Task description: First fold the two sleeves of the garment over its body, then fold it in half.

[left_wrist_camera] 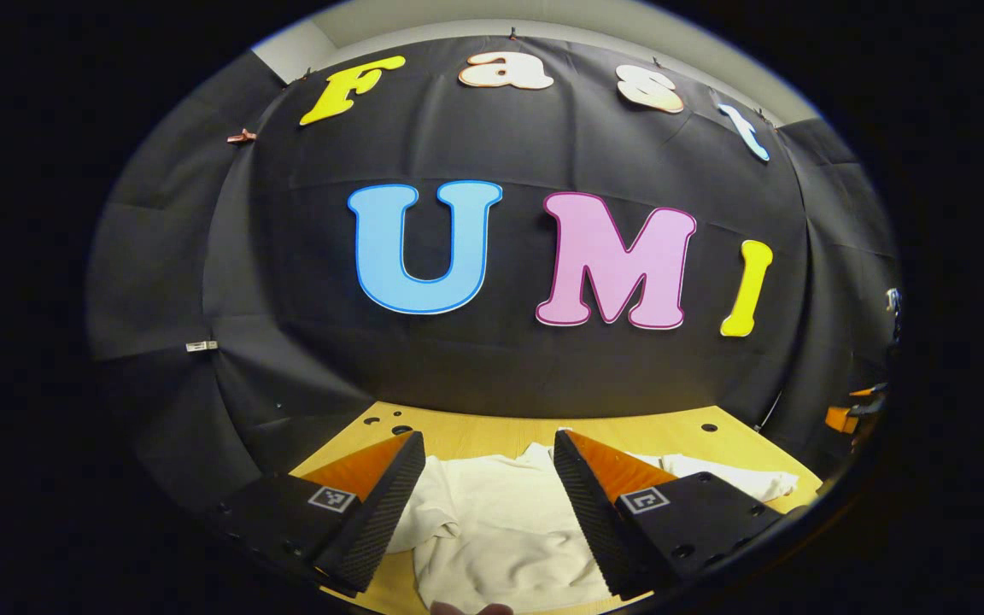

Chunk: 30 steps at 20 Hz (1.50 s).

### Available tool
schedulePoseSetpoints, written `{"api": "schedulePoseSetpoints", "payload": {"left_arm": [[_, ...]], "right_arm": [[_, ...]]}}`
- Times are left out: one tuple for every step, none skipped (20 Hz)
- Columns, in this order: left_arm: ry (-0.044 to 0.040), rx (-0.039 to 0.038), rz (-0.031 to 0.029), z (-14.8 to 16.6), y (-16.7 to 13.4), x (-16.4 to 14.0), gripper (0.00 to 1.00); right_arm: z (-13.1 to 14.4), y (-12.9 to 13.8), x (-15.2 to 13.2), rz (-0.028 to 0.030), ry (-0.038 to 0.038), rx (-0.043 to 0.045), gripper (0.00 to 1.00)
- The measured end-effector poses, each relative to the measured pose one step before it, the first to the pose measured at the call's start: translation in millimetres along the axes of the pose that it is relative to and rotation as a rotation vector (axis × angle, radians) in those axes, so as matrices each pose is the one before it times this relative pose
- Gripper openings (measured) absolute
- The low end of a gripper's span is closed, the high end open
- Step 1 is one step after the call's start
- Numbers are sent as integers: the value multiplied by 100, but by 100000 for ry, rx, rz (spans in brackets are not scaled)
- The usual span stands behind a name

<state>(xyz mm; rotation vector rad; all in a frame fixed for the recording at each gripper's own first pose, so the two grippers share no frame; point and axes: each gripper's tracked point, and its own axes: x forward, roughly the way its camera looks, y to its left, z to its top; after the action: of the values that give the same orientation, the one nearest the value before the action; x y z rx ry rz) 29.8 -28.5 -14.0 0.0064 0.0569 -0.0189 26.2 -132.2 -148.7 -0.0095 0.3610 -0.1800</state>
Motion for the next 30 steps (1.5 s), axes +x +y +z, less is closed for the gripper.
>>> {"api": "schedulePoseSetpoints", "payload": {"left_arm": [[351,499,297,-203,-246,58,96],[237,553,148,46,-264,35,96],[245,352,95,-185,-324,53,96],[249,-131,147,-41,-330,9,96],[301,-366,108,-185,-347,-17,96],[627,-146,83,-145,-576,32,96],[717,198,578,-320,-387,-43,96],[356,278,893,-74,-292,-78,96],[260,48,754,-211,-399,-103,96],[414,-198,887,-114,-353,-161,96],[499,-329,1055,-302,-261,-131,96],[467,-441,1163,-175,-210,-206,96],[616,-461,1131,-318,-164,-189,96],[702,-194,905,-224,-199,-251,96],[527,170,1031,-220,-171,-311,96],[319,273,1139,-140,17,-300,96],[232,245,1127,-148,110,-384,96],[410,236,1049,-115,185,-394,96],[508,277,1048,-331,248,-395,96],[382,229,1133,-61,333,-391,96],[324,85,891,-162,384,-328,96],[17,-28,678,-24,424,-332,96],[20,-94,444,-176,473,-89,96],[179,-236,229,-50,510,24,96],[31,-209,-427,-61,377,110,96],[-48,-273,-614,137,460,247,96],[61,-463,-922,-49,706,288,96],[-148,-288,-1086,258,637,272,96],[-320,-49,-1067,166,626,278,96],[-772,-37,-1105,392,808,231,96]], "right_arm": [[-1344,-656,739,-392,3270,648,98],[-1310,-428,919,249,3409,1271,98],[-1272,-431,1033,169,3688,1475,98],[-1304,-353,1000,11,3731,1879,98],[-1201,-307,1065,381,3452,2509,98],[-1329,-406,820,253,3561,2544,98],[-1165,-453,892,56,3425,1935,98],[-1090,-453,622,-18,2955,743,98],[-979,-469,864,-154,2392,-284,98],[-840,-251,736,66,2429,-1326,98],[-974,-222,723,808,2894,-1509,98],[-857,-70,984,1136,3118,-1212,98],[-779,-26,839,1095,2619,-977,98],[-672,-16,924,730,2079,-515,98],[-448,-108,670,631,1588,-246,98],[-607,-103,560,641,1657,-236,98],[-538,-134,628,257,1819,-544,98],[-658,-110,444,376,1838,-520,98],[-661,19,353,1026,2350,-78,98],[727,13,43,297,-2948,1460,99],[-494,-9,616,-419,1469,1106,99],[402,107,-537,-466,-1387,641,88],[-218,-288,334,-1238,256,-703,82],[306,-259,-180,-809,-1589,25,58],[143,67,-42,-1729,-294,1683,34],[-76,46,-207,-1798,591,1093,11],[301,431,-747,345,-799,2441,10],[859,626,-449,338,-2976,2026,7],[737,185,-1106,-899,-2893,1855,7],[626,162,-1059,-1078,-2763,1468,7]]}}
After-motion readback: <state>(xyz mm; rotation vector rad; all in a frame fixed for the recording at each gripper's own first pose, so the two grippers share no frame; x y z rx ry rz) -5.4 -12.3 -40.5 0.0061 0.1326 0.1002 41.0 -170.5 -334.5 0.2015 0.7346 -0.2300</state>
